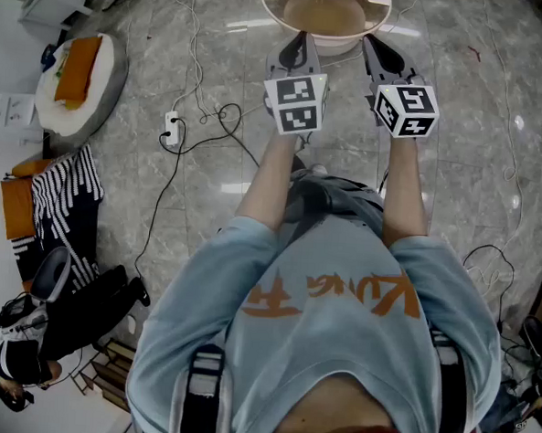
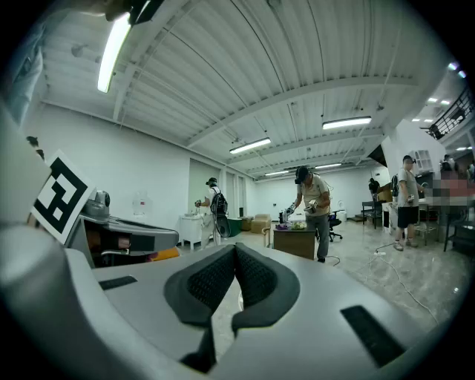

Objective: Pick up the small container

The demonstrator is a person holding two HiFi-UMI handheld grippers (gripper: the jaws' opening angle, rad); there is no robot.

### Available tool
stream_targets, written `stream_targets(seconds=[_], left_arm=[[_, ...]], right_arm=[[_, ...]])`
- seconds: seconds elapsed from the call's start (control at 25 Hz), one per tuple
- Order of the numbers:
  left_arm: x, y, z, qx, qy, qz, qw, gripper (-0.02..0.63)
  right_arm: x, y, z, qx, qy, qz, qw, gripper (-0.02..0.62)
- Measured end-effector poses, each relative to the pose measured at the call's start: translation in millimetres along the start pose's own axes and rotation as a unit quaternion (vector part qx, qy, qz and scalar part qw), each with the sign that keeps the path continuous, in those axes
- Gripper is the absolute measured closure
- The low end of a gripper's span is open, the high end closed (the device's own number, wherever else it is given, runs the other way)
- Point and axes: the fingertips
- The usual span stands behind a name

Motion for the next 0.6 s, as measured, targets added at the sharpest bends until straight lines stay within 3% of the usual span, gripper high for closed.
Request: stream_targets(seconds=[0.12,0.24,0.4,0.6], left_arm=[[6,0,2,-0.001,0.002,0.002,1.0000,0.583],[6,0,3,-0.002,0.000,0.003,1.0000,0.583],[1,-1,1,-0.003,-0.004,0.006,1.0000,0.583],[9,-8,1,0.009,0.037,-0.010,0.9992,0.583]], right_arm=[[6,0,-3,0.000,0.005,0.000,1.000,0.584],[18,-6,-8,0.036,0.023,0.038,0.998,0.581],[14,-23,-17,0.092,-0.013,0.072,0.993,0.581],[26,-32,-25,0.107,-0.006,0.070,0.992,0.581]])
Point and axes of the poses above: the fingertips, and each gripper's own axes: z forward along the fingers, x to its right, y out of its underside, and after that the axes turned 4 degrees about -y, right-handed
